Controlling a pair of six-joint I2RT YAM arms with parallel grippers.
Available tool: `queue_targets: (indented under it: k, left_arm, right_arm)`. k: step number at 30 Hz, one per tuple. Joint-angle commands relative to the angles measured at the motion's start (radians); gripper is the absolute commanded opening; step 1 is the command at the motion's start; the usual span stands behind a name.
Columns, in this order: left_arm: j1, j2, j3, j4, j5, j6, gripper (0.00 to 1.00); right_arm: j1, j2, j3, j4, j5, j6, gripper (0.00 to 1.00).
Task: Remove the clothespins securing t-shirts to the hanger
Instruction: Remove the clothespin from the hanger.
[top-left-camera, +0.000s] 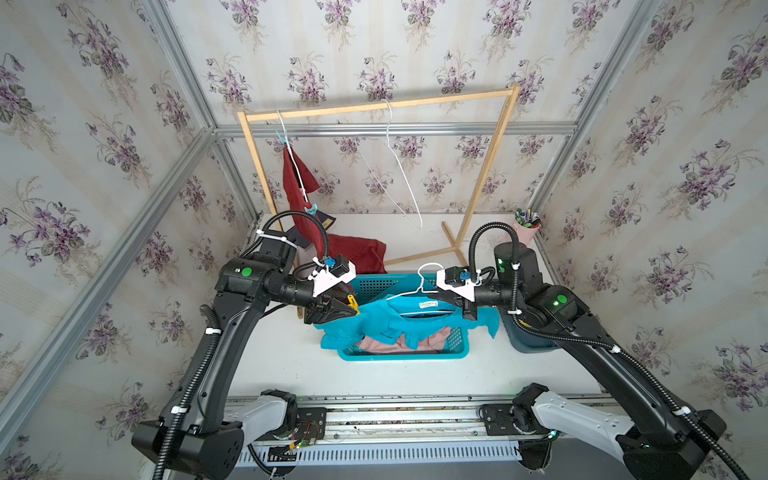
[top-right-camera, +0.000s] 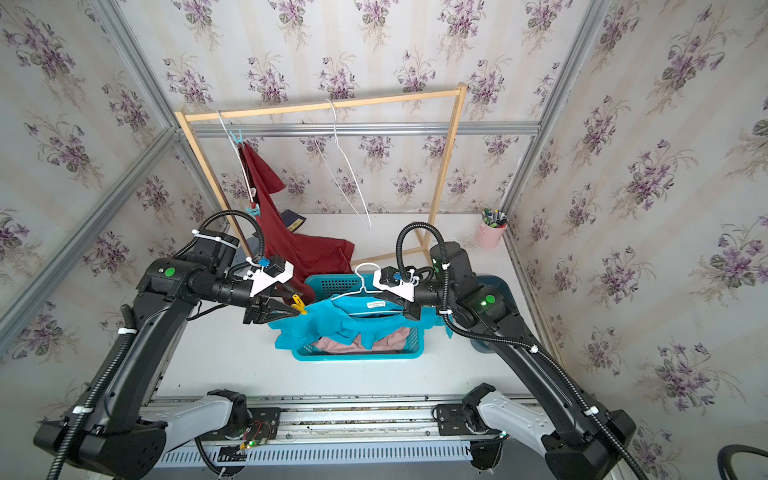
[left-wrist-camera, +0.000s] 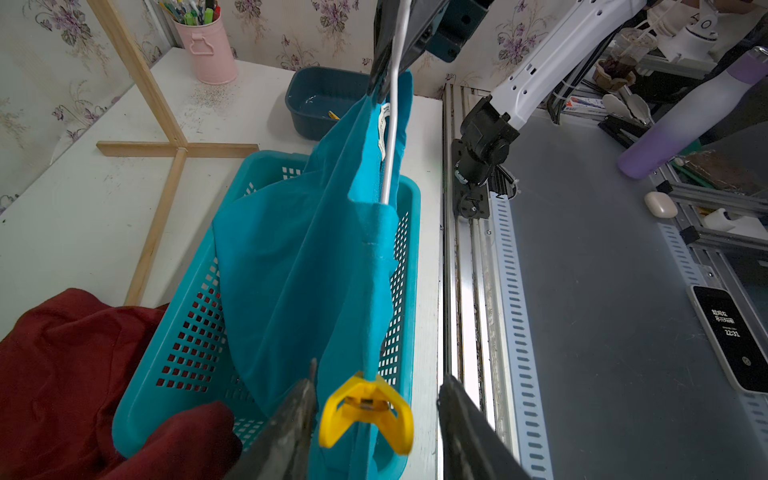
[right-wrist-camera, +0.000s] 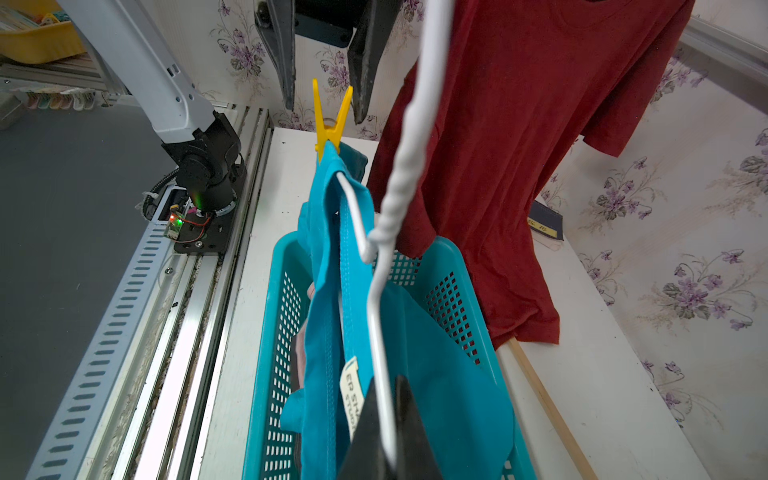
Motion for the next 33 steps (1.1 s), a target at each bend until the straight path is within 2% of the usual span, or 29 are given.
queue_targets:
  k: [1, 9, 12, 16, 19, 22, 33]
  left_arm:
    - [0.0, 0.002, -0.003, -0.016, 0.04, 0.016, 0.46]
    - [0.001, 0.007, -0.007, -0.017, 0.029, 0.015, 0.4]
    - [0.001, 0.007, -0.012, -0.016, 0.016, 0.02, 0.43]
    - [0.001, 0.01, -0.017, -0.016, 0.012, 0.021, 0.43]
    - [0.001, 0.01, -0.012, -0.016, 0.012, 0.02, 0.38]
    - [0.0, 0.01, -0.008, -0.017, 0.009, 0.02, 0.28]
    - [0.0, 0.01, 0.0, -0.012, 0.002, 0.007, 0.14]
  right_arm:
    - [-0.001, 0.006, 0.01, 0.028, -0.036, -0.008, 0.0]
    - [-0.001, 0.01, 0.017, 0.019, -0.03, -0.01, 0.0]
    - [-0.001, 0.01, 0.016, 0.017, -0.023, -0.011, 0.0]
    - [-0.001, 0.015, 0.023, 0.008, -0.021, -0.014, 0.0]
    - [-0.001, 0.017, 0.025, 0.007, -0.02, -0.015, 0.0]
    - [-0.002, 0.02, 0.027, 0.006, -0.021, -0.015, 0.0]
    - [-0.002, 0.023, 0.03, 0.006, -0.015, -0.014, 0.0]
